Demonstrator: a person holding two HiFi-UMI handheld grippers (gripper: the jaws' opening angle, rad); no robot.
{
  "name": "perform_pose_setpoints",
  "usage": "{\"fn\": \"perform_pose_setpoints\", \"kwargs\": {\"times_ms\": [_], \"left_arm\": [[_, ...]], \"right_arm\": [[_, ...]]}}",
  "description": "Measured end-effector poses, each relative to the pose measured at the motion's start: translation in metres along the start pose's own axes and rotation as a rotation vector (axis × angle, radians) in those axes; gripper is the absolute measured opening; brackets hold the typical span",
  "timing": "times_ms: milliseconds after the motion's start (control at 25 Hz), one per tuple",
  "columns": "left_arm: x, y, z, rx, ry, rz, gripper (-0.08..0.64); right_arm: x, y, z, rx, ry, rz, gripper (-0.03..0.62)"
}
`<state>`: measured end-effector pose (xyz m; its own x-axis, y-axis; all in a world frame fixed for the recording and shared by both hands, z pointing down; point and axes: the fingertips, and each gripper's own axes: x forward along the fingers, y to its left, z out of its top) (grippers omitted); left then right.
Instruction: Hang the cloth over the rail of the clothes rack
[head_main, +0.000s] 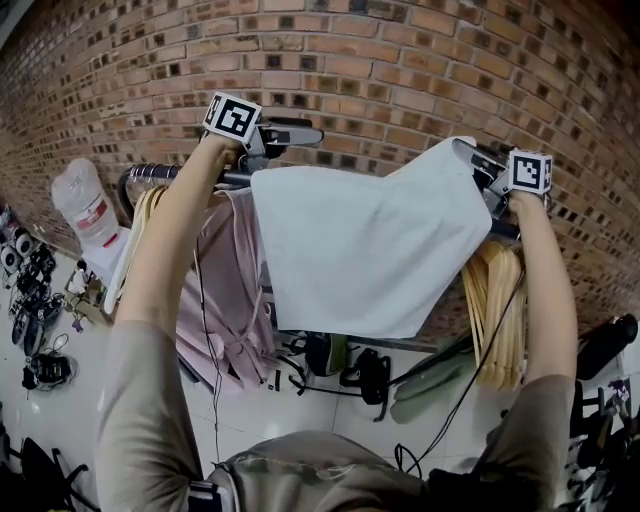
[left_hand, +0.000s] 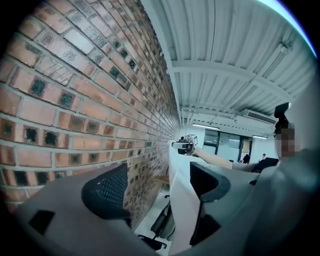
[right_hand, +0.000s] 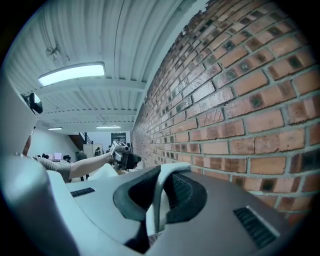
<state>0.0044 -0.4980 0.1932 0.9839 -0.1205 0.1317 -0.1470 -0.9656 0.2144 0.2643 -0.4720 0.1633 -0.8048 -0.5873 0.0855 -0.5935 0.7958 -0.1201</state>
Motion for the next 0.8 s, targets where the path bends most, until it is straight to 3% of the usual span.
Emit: {"fn": "perform_pose_setpoints", "kwargs": {"times_ms": [320,480,800], "left_arm": [[0.004,-0.013,-0.008,-0.015,0.035,-0.053,0.388],[-0.001,-0.023,0.005,-0.063,-0.052,-0.1,0.388],[0.005,-0.035,-0.009,0.062,0.05,-0.126,0.388]], "right_arm": [[0.0,-0.009,-0.019,-0.035,0.109,-0.074,0.02],[0.001,-0.002,-0.019,-0.041,0.114,-0.046,0.02],[0.003,0.0,-0.033,-0.037,0.169,-0.028,0.02]]}}
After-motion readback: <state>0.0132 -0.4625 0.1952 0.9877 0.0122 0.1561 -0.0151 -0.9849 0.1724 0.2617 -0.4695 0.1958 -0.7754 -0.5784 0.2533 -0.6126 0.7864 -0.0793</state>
